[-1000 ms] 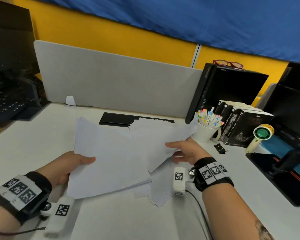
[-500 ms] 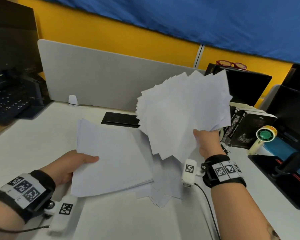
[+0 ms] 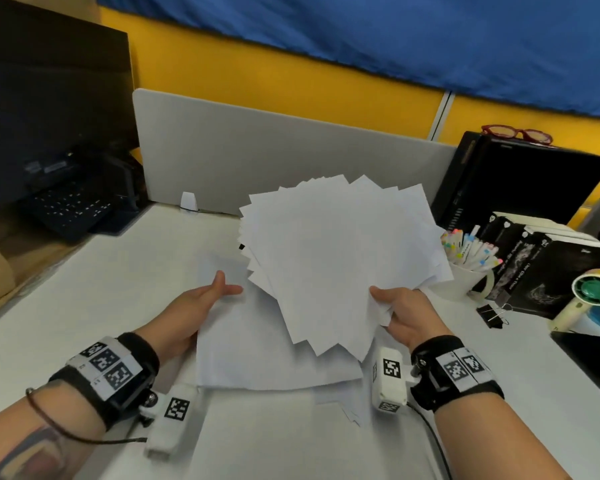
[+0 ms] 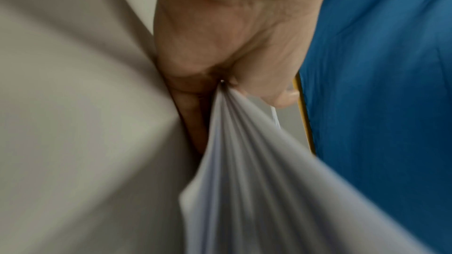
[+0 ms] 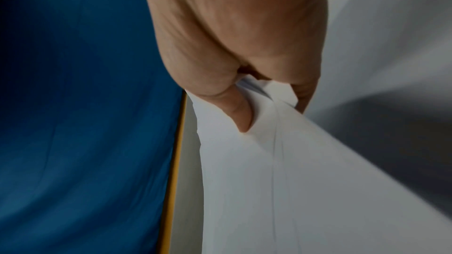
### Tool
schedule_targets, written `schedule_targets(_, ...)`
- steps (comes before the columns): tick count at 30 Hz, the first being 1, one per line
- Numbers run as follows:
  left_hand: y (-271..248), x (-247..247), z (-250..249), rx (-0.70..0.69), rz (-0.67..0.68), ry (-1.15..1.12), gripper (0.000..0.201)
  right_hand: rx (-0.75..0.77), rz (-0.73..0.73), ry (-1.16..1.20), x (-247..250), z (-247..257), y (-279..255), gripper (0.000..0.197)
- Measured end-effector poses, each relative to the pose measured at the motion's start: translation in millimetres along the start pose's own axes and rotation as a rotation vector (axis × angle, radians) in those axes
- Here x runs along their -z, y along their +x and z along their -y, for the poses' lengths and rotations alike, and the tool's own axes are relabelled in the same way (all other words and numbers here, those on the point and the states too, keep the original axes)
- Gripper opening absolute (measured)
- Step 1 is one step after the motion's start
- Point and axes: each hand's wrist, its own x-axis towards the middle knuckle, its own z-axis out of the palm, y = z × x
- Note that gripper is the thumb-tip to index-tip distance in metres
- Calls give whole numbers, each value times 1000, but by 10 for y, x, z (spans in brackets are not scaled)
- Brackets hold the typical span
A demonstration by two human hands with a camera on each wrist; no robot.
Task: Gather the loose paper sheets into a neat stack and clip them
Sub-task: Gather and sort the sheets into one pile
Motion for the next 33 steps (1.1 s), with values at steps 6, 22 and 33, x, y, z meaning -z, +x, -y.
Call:
schedule_targets(6, 84, -26, 83, -49, -37, -132, 41, -82, 15, -41, -116, -208, 31, 36)
schedule_targets(22, 245, -65, 169, -4, -126, -331, 43, -286, 360, -103, 9, -200, -46, 57)
schedule_targets(33, 131, -51, 47, 99, 53, -325, 17, -376, 457, -335, -18, -105, -157, 36)
